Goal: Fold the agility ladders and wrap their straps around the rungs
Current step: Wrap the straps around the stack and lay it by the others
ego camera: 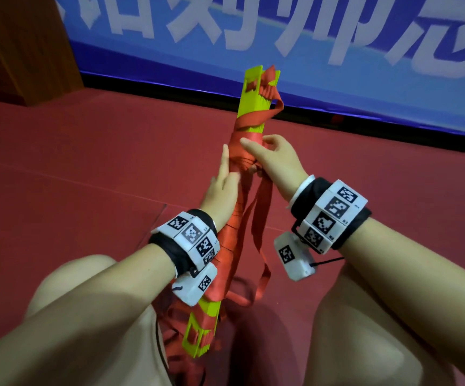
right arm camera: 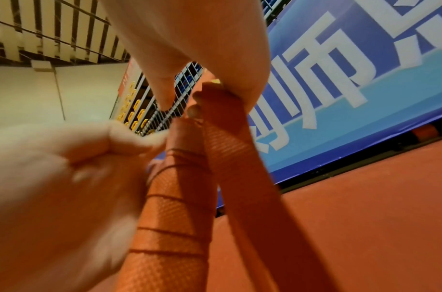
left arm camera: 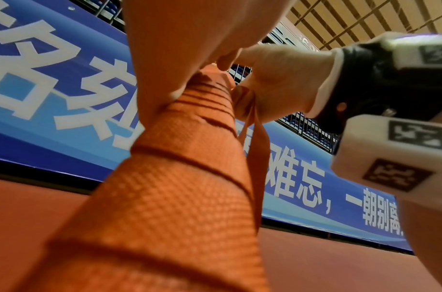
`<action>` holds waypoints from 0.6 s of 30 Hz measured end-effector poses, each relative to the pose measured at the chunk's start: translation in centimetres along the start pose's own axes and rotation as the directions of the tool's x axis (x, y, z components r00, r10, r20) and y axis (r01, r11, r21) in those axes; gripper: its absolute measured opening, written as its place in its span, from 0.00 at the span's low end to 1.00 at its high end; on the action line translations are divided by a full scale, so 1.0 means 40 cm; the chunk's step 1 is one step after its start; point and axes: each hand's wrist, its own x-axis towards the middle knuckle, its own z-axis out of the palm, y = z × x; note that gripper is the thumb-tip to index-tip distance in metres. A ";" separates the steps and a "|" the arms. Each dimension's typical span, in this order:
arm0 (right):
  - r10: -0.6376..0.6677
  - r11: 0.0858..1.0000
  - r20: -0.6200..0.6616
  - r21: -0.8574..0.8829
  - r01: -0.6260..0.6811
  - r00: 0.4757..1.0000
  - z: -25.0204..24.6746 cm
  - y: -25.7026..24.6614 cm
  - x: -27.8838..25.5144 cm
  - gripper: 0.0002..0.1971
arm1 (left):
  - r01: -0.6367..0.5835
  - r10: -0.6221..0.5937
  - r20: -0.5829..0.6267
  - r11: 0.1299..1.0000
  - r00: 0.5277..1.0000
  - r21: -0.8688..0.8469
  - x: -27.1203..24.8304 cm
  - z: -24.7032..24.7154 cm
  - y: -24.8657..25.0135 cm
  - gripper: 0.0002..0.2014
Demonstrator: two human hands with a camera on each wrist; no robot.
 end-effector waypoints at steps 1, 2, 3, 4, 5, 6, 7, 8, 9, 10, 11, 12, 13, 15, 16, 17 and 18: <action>-0.004 0.999 -0.007 -0.036 0.004 1.000 0.003 0.004 -0.001 0.26 | -0.013 0.012 0.031 1.000 0.999 0.008 -0.007 0.000 0.002 0.35; -0.011 0.998 -0.016 -0.064 0.010 1.000 0.001 0.005 -0.003 0.25 | -0.032 0.031 0.058 0.999 0.998 0.014 -0.013 -0.001 0.003 0.36; -0.017 0.998 -0.027 -0.065 0.015 0.999 -0.004 0.006 -0.002 0.21 | -0.057 0.056 0.060 0.998 0.997 0.014 -0.017 -0.001 0.003 0.35; -0.025 0.999 -0.033 -0.042 0.024 0.999 -0.011 0.004 -0.002 0.16 | -0.079 0.079 0.048 0.997 0.996 -0.002 -0.019 -0.003 0.004 0.34; -0.040 0.999 -0.029 0.004 0.041 0.999 -0.017 -0.003 -0.005 0.11 | -0.089 0.090 0.028 0.995 0.996 -0.048 -0.019 -0.006 0.005 0.35; -0.059 0.996 -0.013 0.068 0.059 0.998 -0.023 -0.012 -0.009 0.08 | -0.088 0.089 0.005 0.989 0.996 -0.117 -0.016 -0.012 0.005 0.36; -0.070 0.988 0.012 0.140 0.068 0.997 -0.027 -0.022 -0.012 0.06 | -0.078 0.078 -0.010 0.977 0.997 -0.198 -0.011 -0.019 0.005 0.36; -0.079 0.976 0.050 0.207 0.067 0.996 -0.031 -0.031 -0.014 0.07 | -0.059 0.058 -0.011 0.960 0.998 -0.275 -0.006 -0.027 0.008 0.35; -0.087 0.965 0.093 0.257 0.060 0.992 -0.032 -0.038 -0.014 0.08 | -0.032 0.032 -0.003 0.939 0.999 -0.341 0.001 -0.034 0.011 0.34; -0.097 0.956 0.140 0.288 0.053 0.985 -0.033 -0.044 -0.014 0.10 | -0.004 0.010 0.013 0.915 1.000 -0.404 0.006 -0.040 0.019 0.34; -0.110 0.951 0.186 0.305 0.049 0.976 -0.032 -0.048 -0.016 0.12 | 0.016 -0.001 0.032 0.889 0.999 -0.458 0.007 -0.044 0.033 0.35; -0.125 0.947 0.227 0.318 0.048 0.966 -0.028 -0.051 -0.021 0.12 | 0.014 0.003 0.033 0.867 0.999 -0.498 0.005 -0.047 0.046 0.35; -0.137 0.944 0.260 0.328 0.046 0.956 -0.023 -0.052 -0.026 0.13 | -0.009 0.026 0.024 0.850 0.999 -0.526 0.004 -0.048 0.054 0.34; -0.151 0.940 0.296 0.339 0.045 0.943 -0.010 -0.051 -0.039 0.14 | -0.051 0.064 0.007 0.840 0.998 -0.541 -0.003 -0.051 0.063 0.29; -0.153 0.940 0.297 0.337 0.046 0.943 -0.004 -0.050 -0.043 0.14 | -0.060 0.069 -0.003 0.847 0.998 -0.527 -0.007 -0.053 0.064 0.27; -0.151 0.942 0.289 0.332 0.049 0.945 0.000 -0.049 -0.047 0.14 | -0.072 0.074 -0.016 0.860 0.997 -0.505 -0.011 -0.052 0.064 0.26; -0.145 0.947 0.275 0.318 0.052 0.950 0.001 -0.049 -0.047 0.13 | -0.090 0.081 -0.040 0.872 0.996 -0.481 -0.014 -0.053 0.062 0.27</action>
